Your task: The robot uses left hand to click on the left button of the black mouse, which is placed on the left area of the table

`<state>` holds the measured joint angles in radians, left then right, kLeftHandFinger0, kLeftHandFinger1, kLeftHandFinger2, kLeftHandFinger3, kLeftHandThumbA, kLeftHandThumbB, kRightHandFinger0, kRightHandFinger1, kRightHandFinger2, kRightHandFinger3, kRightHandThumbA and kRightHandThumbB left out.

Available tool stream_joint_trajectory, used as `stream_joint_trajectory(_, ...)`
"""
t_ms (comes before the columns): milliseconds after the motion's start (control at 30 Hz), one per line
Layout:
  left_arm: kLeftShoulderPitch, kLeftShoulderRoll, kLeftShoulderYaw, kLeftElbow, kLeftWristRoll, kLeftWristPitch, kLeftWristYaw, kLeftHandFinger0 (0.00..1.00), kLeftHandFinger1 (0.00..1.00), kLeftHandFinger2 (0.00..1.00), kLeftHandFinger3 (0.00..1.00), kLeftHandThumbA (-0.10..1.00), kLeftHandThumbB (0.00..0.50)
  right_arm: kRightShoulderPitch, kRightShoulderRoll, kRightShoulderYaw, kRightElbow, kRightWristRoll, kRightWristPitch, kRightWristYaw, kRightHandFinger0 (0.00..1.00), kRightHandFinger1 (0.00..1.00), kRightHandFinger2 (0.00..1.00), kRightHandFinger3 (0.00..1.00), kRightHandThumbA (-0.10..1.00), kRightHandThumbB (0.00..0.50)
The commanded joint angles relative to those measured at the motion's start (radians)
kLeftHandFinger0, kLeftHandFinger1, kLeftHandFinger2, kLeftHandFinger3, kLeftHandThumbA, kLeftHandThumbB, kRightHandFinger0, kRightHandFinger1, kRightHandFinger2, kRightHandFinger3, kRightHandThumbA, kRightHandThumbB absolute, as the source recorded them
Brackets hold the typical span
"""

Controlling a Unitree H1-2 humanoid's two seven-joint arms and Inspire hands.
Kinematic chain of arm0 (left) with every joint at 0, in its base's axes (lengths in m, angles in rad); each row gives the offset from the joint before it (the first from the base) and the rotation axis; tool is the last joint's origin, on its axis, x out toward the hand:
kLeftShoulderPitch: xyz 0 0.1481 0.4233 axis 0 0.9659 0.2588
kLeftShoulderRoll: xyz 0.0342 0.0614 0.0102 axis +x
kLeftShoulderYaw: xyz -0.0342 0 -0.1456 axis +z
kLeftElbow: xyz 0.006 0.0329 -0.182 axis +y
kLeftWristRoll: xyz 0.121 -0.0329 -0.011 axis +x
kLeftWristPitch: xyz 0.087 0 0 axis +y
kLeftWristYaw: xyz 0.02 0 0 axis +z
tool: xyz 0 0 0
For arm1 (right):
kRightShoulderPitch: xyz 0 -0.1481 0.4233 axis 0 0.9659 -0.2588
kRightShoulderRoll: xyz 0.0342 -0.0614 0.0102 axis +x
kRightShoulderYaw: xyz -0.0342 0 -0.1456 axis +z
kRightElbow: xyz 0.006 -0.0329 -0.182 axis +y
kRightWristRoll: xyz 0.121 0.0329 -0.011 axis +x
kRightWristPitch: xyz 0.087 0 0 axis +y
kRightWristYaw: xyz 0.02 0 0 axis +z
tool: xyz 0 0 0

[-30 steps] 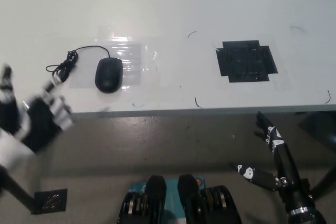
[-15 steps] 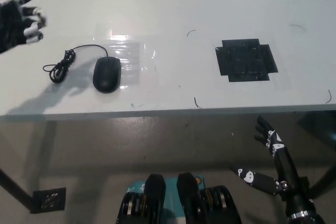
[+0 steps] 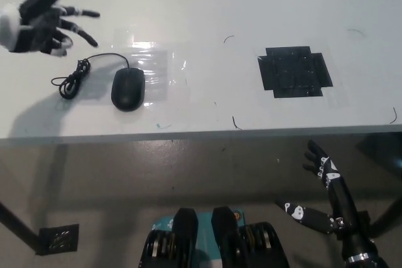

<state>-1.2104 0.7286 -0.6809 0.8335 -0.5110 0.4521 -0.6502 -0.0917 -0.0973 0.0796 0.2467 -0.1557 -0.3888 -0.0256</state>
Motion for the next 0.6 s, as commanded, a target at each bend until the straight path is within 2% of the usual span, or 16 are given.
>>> stream_joint_trajectory(0, -0.224, -0.049, -0.123, 0.194, 0.315, -0.109, -0.156, 0.00, 0.23, 0.67, 1.00, 1.00, 0.355, -0.007, -0.020, -0.013, -0.056, 0.000, -0.030, 0.003, 0.84, 0.93, 1.00, 1.00, 1.00, 0.117)
stream_joint_trajectory(133, -0.246, -0.093, -0.175, 0.271, 0.375, -0.144, -0.175, 0.00, 0.28, 0.68, 1.00, 1.00, 0.380, -0.009, -0.024, -0.011, -0.056, 0.002, -0.028, 0.008, 0.83, 0.93, 1.00, 1.00, 1.00, 0.135)
stream_joint_trajectory(167, -0.250, -0.112, -0.190, 0.290, 0.394, -0.151, -0.174, 0.00, 0.24, 0.60, 1.00, 1.00, 0.403, -0.009, -0.025, -0.011, -0.055, 0.002, -0.027, 0.009, 0.83, 0.92, 1.00, 1.00, 1.00, 0.141)
stream_joint_trajectory(200, -0.255, -0.133, -0.208, 0.314, 0.415, -0.156, -0.175, 0.00, 0.24, 0.59, 1.00, 1.00, 0.433, -0.009, -0.026, -0.010, -0.058, 0.001, -0.024, 0.011, 0.83, 0.92, 1.00, 1.00, 1.00, 0.141)
stream_joint_trajectory(333, -0.266, -0.183, -0.236, 0.382, 0.458, -0.168, -0.186, 0.00, 0.18, 0.48, 1.00, 1.00, 0.446, -0.007, -0.025, -0.006, -0.062, 0.001, -0.016, 0.014, 0.83, 0.92, 1.00, 1.00, 1.00, 0.139)
stream_joint_trajectory(467, -0.277, -0.224, -0.222, 0.437, 0.479, -0.200, -0.200, 0.00, 0.20, 0.49, 0.98, 1.00, 0.458, -0.007, -0.028, -0.006, -0.066, -0.001, -0.015, 0.015, 0.82, 0.92, 1.00, 1.00, 1.00, 0.148)
stream_joint_trajectory(500, -0.284, -0.240, -0.216, 0.459, 0.490, -0.207, -0.217, 0.00, 0.27, 0.52, 1.00, 1.00, 0.489, -0.007, -0.029, -0.006, -0.066, -0.002, -0.011, 0.015, 0.82, 0.91, 1.00, 1.00, 1.00, 0.155)
stream_joint_trajectory(533, -0.287, -0.244, -0.220, 0.461, 0.503, -0.221, -0.219, 0.06, 0.33, 0.58, 1.00, 1.00, 0.484, -0.008, -0.029, -0.006, -0.065, -0.001, -0.012, 0.016, 0.82, 0.91, 1.00, 1.00, 1.00, 0.153)
stream_joint_trajectory(567, -0.297, -0.256, -0.220, 0.468, 0.522, -0.244, -0.227, 0.05, 0.32, 0.58, 1.00, 1.00, 0.474, -0.008, -0.030, -0.005, -0.065, -0.003, -0.014, 0.015, 0.82, 0.91, 1.00, 1.00, 1.00, 0.145)
